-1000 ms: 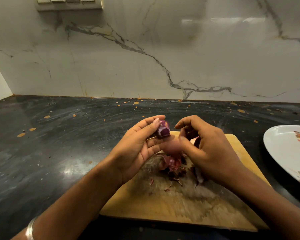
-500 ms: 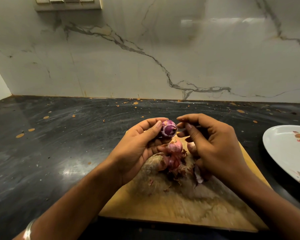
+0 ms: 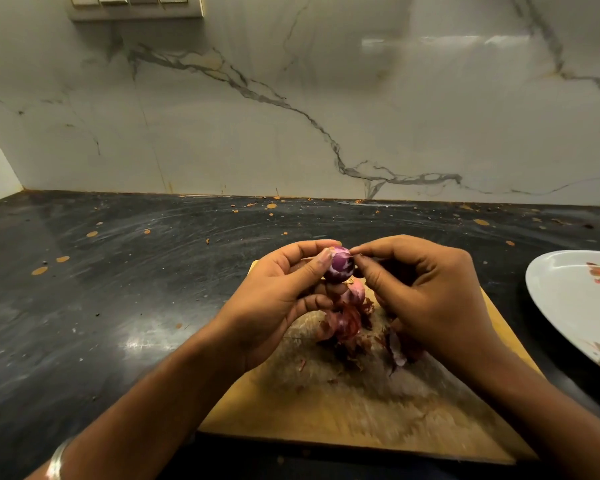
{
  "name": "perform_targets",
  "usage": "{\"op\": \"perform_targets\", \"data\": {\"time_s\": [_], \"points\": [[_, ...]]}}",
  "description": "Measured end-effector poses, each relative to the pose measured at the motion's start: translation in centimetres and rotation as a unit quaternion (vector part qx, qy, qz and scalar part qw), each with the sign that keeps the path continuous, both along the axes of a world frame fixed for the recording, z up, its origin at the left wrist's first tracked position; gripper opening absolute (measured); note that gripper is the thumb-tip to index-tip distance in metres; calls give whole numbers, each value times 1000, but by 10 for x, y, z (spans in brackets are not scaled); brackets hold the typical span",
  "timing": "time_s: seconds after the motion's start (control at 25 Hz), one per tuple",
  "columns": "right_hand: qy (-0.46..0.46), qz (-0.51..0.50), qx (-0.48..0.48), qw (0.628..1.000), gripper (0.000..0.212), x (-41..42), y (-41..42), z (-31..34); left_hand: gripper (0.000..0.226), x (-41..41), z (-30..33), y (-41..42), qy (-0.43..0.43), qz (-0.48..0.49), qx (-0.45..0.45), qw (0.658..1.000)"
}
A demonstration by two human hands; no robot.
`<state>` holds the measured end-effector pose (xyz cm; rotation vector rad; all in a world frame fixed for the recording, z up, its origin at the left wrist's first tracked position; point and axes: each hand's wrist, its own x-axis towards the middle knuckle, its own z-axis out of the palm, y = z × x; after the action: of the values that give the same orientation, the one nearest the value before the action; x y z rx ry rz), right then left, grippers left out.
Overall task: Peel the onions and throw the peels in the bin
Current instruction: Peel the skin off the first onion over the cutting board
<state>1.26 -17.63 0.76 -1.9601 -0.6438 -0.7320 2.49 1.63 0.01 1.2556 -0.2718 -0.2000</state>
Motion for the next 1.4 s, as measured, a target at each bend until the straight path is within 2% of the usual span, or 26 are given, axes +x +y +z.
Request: {"op": "perform_targets", "data": {"time_s": [0.16, 0.4, 0.48, 0.64, 0.84, 0.96, 1.04, 1.12, 1.2, 1.28, 1.4], "points": [[-63, -34, -79, 994, 16, -1, 0, 3, 37, -2, 2, -1, -10, -1, 20, 1000], [-82, -64, -194, 976, 6, 1, 1, 2, 38, -6, 5, -4, -23, -7, 36, 999], [-44, -62, -160, 984, 5, 0, 2, 1, 38, -7, 4, -5, -31, -2, 43, 999], [95, -31, -17, 995, 10, 1, 6, -1, 39, -8, 4, -6, -47, 4, 65, 997], [140, -45, -3, 989, 12, 3, 3, 2, 35, -7, 5, -5, -37, -13, 11, 999], [168, -32, 60, 983, 21, 4, -4, 6, 36, -5, 6, -4, -30, -18, -26, 999], [165, -3, 42, 985, 31, 2, -4, 7, 34, -4, 6, -5, -20, -21, -34, 999], [134, -1, -40, 990, 43, 0, 0, 6, 34, -3, 5, -4, -8, -22, -33, 999], [116, -11, -98, 988, 32, 0, 1, 5, 33, -1, 4, -4, 1, -21, -45, 999], [109, -6, -95, 990, 5, 2, -1, 5, 32, 0, 4, -4, 8, -10, -56, 998], [85, -5, -47, 995, 10, 0, -2, 5, 38, 0, 3, -3, 18, -3, -68, 998]]}}
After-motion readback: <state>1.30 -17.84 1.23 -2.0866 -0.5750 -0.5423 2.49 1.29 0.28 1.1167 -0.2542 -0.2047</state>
